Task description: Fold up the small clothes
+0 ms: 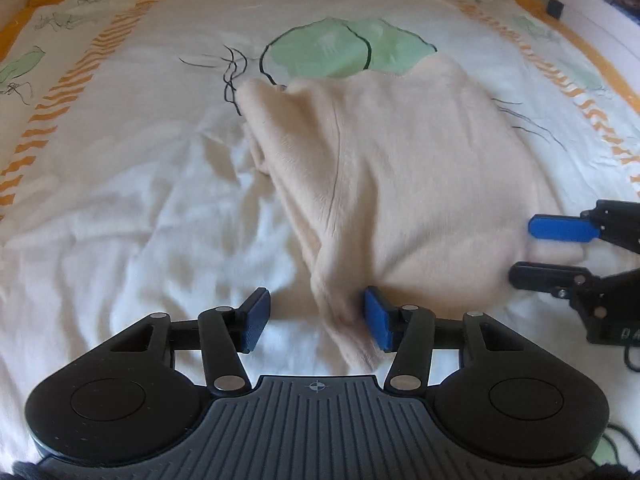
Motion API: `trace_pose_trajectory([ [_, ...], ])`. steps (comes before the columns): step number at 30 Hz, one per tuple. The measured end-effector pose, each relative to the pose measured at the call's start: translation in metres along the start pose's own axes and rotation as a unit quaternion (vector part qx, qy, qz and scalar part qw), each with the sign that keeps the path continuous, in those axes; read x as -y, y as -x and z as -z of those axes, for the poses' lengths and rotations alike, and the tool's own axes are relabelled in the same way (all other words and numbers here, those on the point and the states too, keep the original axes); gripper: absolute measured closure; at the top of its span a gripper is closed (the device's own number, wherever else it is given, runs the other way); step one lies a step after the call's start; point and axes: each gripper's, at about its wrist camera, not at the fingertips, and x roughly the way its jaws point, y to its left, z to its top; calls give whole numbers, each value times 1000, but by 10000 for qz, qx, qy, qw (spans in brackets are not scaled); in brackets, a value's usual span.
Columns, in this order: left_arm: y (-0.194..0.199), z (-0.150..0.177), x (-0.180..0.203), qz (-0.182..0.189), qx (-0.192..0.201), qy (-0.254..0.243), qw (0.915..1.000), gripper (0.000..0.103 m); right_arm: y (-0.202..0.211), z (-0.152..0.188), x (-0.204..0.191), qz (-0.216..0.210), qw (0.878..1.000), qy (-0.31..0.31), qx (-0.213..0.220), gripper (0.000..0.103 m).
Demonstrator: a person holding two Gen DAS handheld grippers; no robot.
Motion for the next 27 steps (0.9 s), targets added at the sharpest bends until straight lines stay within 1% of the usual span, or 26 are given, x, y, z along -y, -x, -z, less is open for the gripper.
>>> trace_pose_trajectory([
  [3,3,1,-9,75,-84,237,9997,48,2,0,2,-5,10000,25,-45,43],
  [7,7,2,-8,-9,-125,65,9999,47,3,-1,5,-53,9999,0,-90,41],
  [8,8,4,-7,-20,-139,47,9999,46,4,-1,5,-73,9999,8,-98,36],
  [9,9,5,-7,-22,-165,41,9999,45,6,-2,6,-104,9999,19,-97,25],
  [10,12,11,-7,-13,-190,51,9998,45,9,-2,6,-160,9998,32,-86,17],
  [11,14,10,-9,-2,-225,102,9997,45,13,-3,7,-223,9997,32,-46,4],
  [12,18,10,-10,17,-243,197,9995,46,17,-4,9,-270,9996,11,25,1],
  [14,27,8,-16,173,-165,505,9984,47,26,-9,17,-344,9991,-106,207,0],
  [16,38,4,-22,479,168,956,9941,45,31,-16,30,-365,9981,-341,368,0],
  [17,41,2,-25,638,329,1175,9905,43,31,-20,38,-370,9973,-488,416,0],
  [19,42,-2,-28,853,543,1535,9830,31,26,-29,56,-427,9945,-857,417,0],
  [20,40,-4,-27,890,601,1635,9807,29,22,-33,66,-524,9921,-1068,387,0],
  [21,37,-6,-26,899,625,1687,9796,29,17,-37,76,-646,9888,-1297,364,0],
  [24,19,-9,-22,821,501,1685,9810,28,2,-45,102,-857,9765,-1948,336,0],
  [27,2,-9,-23,917,356,1842,9780,28,-17,-48,121,-1104,9639,-2409,244,0],
])
